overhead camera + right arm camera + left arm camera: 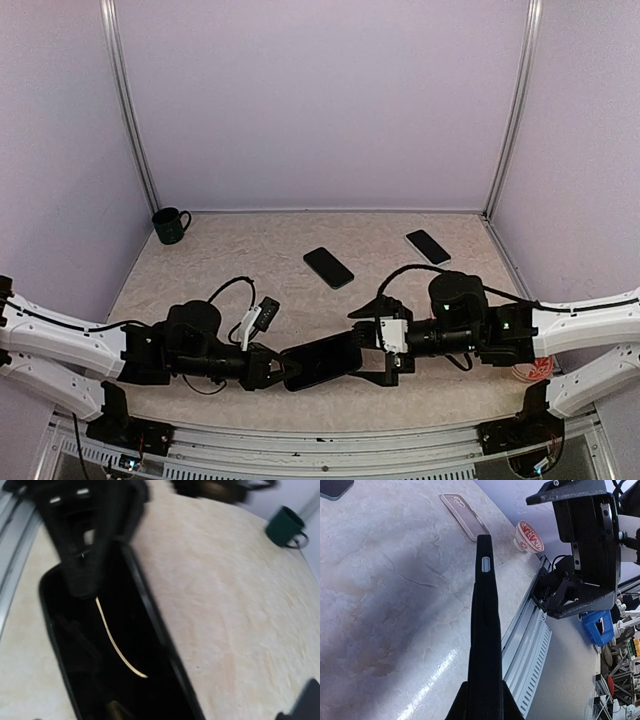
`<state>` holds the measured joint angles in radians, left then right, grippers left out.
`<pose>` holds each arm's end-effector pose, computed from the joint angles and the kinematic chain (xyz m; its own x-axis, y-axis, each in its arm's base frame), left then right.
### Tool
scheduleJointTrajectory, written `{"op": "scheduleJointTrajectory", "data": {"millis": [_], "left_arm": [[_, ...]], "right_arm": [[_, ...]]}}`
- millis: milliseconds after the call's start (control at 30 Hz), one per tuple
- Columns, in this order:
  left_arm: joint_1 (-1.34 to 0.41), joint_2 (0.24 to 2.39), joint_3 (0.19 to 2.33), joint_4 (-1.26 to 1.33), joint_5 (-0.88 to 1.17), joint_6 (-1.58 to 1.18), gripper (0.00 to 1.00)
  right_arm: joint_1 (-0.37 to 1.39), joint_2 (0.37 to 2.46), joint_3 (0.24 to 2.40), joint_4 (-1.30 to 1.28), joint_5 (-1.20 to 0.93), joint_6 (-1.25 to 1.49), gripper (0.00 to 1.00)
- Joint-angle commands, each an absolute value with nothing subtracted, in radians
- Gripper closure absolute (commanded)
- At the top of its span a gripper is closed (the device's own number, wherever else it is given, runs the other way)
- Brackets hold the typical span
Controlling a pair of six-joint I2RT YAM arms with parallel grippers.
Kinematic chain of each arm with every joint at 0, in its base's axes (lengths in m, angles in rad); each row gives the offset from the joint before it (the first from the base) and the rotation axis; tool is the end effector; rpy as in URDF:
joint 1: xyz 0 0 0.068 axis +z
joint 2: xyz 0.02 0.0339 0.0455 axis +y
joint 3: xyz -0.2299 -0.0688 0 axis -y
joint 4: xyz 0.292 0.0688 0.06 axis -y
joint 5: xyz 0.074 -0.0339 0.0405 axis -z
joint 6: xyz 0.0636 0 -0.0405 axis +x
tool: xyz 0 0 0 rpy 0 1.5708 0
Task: Put the phone into the phone case
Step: Pass from the left arm to the right
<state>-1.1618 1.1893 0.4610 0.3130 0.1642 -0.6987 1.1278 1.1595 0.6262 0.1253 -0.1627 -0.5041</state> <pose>0.1167 -0.2953 0.1221 -0.7433 0.1194 -0.6582 0.6354 0.4334 -0.6390 0.1345 0.3076 0.1732 0.3125 -0.4533 -0.8348 -0.9186 0.0796 -0.3871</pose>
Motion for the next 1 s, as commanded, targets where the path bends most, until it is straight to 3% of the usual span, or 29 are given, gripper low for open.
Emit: {"op": "scheduleJointTrajectory", "data": {"millis": [0, 967], "left_arm": [[-1.161, 1.2, 0.503, 0.397, 0.209, -0.718, 1.0], [-1.155, 1.221, 0.529, 0.401, 0.212, -0.719, 1.0]], "right_arm": [[1.176, 1.187, 0.663, 0.155, -0.172, -0.617, 0.01], [1.277, 1.404, 0.674, 0.193, -0.029, -0.597, 0.01]]}}
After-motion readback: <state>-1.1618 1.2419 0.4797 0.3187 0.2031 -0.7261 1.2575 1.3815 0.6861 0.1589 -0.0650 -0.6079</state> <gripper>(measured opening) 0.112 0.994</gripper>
